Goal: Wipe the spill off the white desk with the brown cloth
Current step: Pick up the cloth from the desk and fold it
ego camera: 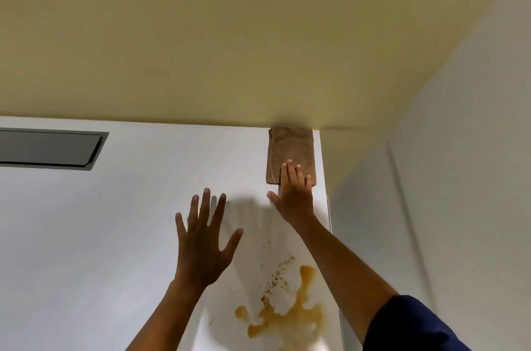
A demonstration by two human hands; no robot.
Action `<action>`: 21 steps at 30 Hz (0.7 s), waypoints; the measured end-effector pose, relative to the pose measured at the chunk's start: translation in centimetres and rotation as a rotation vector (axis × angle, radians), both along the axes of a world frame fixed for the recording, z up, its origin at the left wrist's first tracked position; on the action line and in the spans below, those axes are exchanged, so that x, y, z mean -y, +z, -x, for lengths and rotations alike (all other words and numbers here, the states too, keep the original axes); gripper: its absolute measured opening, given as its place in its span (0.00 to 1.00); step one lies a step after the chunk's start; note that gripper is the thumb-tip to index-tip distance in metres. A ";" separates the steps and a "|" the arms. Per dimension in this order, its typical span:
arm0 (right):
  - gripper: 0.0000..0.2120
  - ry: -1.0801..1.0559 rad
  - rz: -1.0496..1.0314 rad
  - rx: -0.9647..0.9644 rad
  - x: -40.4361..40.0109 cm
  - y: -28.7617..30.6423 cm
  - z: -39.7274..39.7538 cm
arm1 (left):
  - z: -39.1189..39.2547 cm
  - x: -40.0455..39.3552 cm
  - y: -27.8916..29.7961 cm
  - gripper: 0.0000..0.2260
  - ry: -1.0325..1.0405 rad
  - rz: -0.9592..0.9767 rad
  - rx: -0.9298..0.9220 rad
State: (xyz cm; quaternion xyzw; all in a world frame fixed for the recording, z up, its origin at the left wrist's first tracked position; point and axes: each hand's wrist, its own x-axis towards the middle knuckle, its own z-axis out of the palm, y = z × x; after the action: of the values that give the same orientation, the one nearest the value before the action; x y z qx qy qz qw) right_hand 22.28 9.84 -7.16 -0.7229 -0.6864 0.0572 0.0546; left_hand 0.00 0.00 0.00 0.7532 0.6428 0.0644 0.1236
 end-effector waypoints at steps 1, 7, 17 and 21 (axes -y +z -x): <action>0.44 0.012 0.032 -0.005 -0.8 -0.5 0.0 | -0.1 -0.2 -0.2 0.35 0.016 0.030 0.006; 0.36 0.047 0.143 0.000 -3.0 -1.8 -0.4 | 0.1 -0.2 -1.9 0.35 0.056 0.026 0.041; 0.21 0.037 0.088 -0.088 -3.8 -1.7 -1.0 | -0.5 -1.2 -2.0 0.34 0.086 0.060 0.116; 0.17 0.010 0.064 -0.198 -3.9 -1.1 -1.4 | -1.1 -1.9 -1.3 0.35 0.079 0.035 0.184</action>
State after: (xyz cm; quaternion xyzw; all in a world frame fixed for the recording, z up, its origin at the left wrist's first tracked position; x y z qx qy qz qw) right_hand 23.67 13.70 -8.24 -0.7115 -0.6792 0.1506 0.0985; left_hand 1.13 1.90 -1.34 0.7160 0.6589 0.1268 0.1926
